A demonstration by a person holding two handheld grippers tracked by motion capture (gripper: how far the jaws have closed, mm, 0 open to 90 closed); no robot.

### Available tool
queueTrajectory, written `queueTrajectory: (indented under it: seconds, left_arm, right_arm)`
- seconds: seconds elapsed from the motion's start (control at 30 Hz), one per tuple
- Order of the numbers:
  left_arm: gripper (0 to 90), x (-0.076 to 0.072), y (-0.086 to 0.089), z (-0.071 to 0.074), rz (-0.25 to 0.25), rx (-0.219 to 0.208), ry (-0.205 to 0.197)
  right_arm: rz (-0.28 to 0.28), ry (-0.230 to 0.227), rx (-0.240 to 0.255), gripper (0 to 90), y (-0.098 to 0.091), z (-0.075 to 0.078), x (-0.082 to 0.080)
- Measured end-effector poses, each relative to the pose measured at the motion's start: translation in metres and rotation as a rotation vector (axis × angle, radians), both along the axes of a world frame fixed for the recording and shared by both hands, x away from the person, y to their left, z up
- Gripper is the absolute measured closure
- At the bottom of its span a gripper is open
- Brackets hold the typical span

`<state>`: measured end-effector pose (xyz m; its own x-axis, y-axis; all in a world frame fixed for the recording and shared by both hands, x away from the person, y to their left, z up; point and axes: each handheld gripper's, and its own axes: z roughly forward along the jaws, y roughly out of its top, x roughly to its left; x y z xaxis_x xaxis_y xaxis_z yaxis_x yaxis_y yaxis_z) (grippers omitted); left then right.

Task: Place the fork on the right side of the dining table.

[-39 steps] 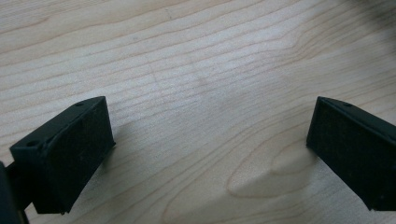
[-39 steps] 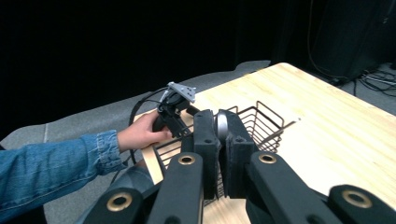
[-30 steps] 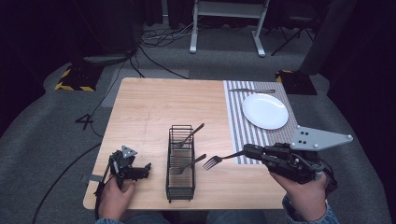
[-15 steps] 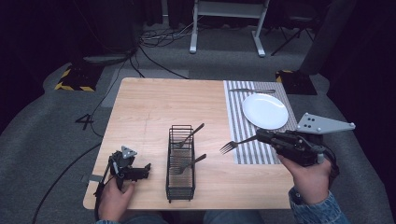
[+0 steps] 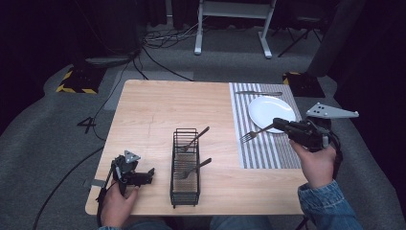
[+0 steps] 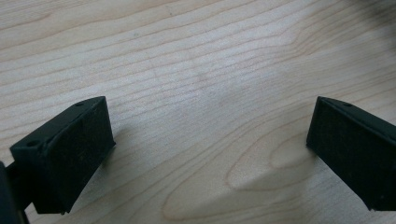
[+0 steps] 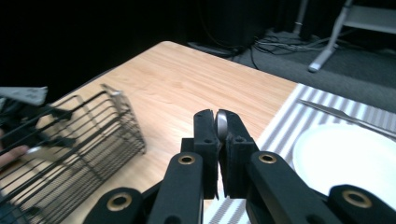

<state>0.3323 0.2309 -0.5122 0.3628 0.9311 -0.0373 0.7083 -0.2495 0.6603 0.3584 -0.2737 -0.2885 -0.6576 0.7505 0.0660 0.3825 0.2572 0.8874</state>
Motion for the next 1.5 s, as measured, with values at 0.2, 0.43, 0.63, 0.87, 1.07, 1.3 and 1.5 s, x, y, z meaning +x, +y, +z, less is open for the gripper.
queueTrajectory:
  seconds: [0.2, 0.43, 0.63, 0.87, 1.07, 1.3, 1.5]
  left_arm:
    - [0.5, 0.0, 0.0, 0.0, 0.0, 0.0, 0.0]
    - [0.5, 0.0, 0.0, 0.0, 0.0, 0.0, 0.0]
    - [0.5, 0.0, 0.0, 0.0, 0.0, 0.0, 0.0]
    - [0.6, 0.0, 0.0, 0.0, 0.0, 0.0, 0.0]
    - [0.5, 0.0, 0.0, 0.0, 0.0, 0.0, 0.0]
    - [0.6, 0.0, 0.0, 0.0, 0.0, 0.0, 0.0]
    - [0.6, 0.0, 0.0, 0.0, 0.0, 0.0, 0.0]
  right_arm:
    - [-0.088, 0.034, -0.01, 86.8, -0.011, -0.018, 0.025]
    - [-0.143, 0.078, -0.054, 86.7, -0.016, -0.039, 0.051]
    - [-0.183, 0.095, -0.093, 86.7, -0.018, -0.055, 0.064]
    - [-0.204, 0.115, -0.091, 86.7, -0.021, -0.071, 0.072]
    - [-0.213, 0.137, -0.071, 86.7, -0.024, -0.079, 0.074]
    - [-0.229, 0.15, -0.069, 85.4, -0.026, -0.08, 0.078]
    - [-0.288, 0.207, -0.055, 80.6, -0.042, -0.085, 0.087]
